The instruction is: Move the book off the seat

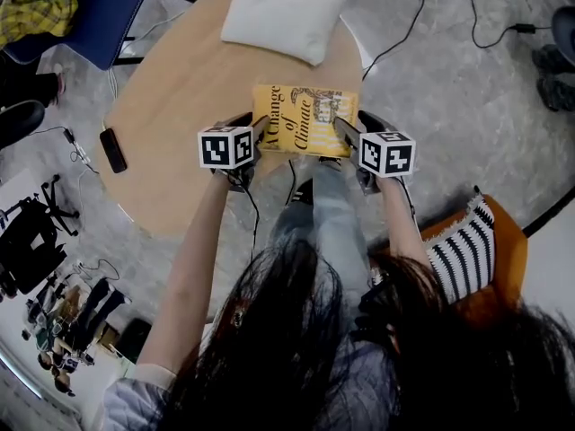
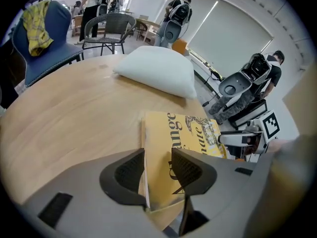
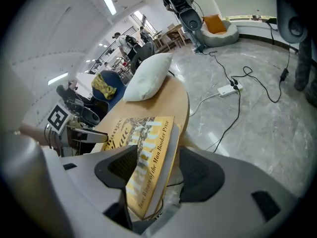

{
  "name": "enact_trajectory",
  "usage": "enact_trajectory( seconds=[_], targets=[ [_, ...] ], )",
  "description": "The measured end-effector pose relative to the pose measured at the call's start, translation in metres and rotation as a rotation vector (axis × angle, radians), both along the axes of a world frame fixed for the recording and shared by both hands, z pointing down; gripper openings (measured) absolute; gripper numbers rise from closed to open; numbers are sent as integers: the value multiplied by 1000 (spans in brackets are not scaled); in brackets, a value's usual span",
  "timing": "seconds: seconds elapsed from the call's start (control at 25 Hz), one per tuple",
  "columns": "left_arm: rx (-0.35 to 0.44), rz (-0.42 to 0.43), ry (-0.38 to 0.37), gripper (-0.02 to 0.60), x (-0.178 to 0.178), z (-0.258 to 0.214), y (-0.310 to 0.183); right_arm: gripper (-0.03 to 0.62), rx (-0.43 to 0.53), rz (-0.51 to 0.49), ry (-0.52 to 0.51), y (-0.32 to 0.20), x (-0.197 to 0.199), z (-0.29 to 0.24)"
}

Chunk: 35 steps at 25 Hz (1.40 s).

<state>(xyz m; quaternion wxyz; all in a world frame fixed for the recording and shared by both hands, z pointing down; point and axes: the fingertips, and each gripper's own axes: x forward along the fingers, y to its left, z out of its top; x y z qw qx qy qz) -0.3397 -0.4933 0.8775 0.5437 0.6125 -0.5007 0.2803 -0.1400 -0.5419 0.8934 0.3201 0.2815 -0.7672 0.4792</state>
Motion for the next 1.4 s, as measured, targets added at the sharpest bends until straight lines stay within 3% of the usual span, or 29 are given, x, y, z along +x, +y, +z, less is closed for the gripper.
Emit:
enact_trajectory(
  seconds=[0.12,0.28,0.4,0.64,0.8,1.16,1.4],
  targets=[
    [34,-101,-1,196,-11,-6,-1,262,-29,12,22,0,10,2],
    [75,-259,52,199,-26,-17,2,262,-49,57,42,-4,29,-3],
    [116,-307,69,199,-33,-35,4,262,-18,77,39,-10,37,-16],
    [199,-300,115,198,-26,-71,4,262,40,123,-52,-20,30,-61],
    [259,-302,162,198,-7,-100,8,261,108,103,-104,-19,15,-106],
    [354,-224,248,196,39,-182,28,229,195,77,-161,15,-5,-213],
    [452,-231,312,196,37,-249,34,199,217,100,-161,36,-10,-261]
  ],
)
